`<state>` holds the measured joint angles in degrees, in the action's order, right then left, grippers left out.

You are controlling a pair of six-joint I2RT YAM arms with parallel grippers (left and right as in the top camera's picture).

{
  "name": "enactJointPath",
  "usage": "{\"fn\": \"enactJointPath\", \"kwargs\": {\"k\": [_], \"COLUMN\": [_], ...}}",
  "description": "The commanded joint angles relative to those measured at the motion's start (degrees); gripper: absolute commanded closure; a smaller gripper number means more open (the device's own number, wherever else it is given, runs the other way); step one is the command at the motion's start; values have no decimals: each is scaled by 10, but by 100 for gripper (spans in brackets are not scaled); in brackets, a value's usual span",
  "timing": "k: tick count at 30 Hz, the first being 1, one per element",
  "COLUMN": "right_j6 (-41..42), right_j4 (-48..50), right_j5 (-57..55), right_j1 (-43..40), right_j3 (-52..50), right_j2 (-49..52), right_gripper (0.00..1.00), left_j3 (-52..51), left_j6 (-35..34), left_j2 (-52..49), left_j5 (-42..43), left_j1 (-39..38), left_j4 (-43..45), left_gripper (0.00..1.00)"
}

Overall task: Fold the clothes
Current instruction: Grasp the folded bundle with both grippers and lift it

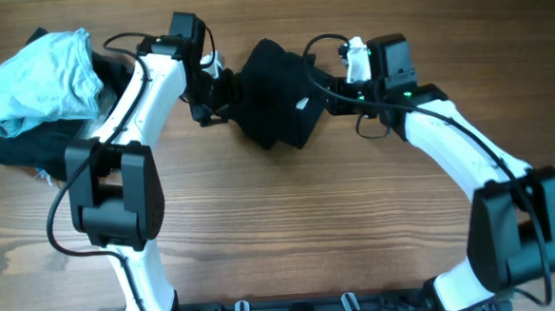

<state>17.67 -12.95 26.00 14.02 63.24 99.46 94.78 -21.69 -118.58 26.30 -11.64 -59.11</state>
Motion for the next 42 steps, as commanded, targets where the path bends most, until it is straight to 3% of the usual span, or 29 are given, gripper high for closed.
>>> {"fn": "enactJointPath", "kwargs": {"k": [1, 2, 5, 10, 20, 26, 29, 30, 33, 36, 39, 42], "right_j6": [-10, -9, 30, 51, 59, 64, 64, 64, 64, 65, 63, 45], "right_j4": [109, 135, 188, 191, 152, 129, 129, 128, 120, 97, 66, 34], "right_j5": [-5, -5, -5, -4, 11, 10, 15, 27, 39, 39, 39, 37], "right_j1": [0, 0, 0, 0, 0, 0, 0, 0, 0, -1, -9, -23], "right_j3": [4, 4, 4, 4, 4, 4, 4, 4, 4, 4, 4, 4], "right_j2": [69, 90, 155, 237, 239, 239, 239, 239, 239, 234, 206, 142], "right_gripper": [76, 76, 76, 76, 75, 75, 75, 75, 76, 80, 79, 79], "left_j3": [-1, -1, -1, -1, -1, -1, -1, -1, -1, -1, 0, 3], "left_j6": [-5, -15, -21, -74, -140, -227, -252, -255, -255, -252, -249, -155], "left_j2": [0, 0, -1, -27, -131, -165, -178, -181, -181, -181, -177, -159], "left_j5": [13, 13, 13, 13, 19, 6, -18, -30, -67, -69, -69, -38], "left_j1": [-8, -8, -8, -9, -28, -69, -91, -97, -102, -90, -65, -30], "left_j4": [-6, -5, -5, 2, 81, 250, 278, 272, 238, 220, 211, 207], "left_gripper": [6, 1, 0, 0, 0, 0, 2, 8, 43, 63, 73, 82]}}
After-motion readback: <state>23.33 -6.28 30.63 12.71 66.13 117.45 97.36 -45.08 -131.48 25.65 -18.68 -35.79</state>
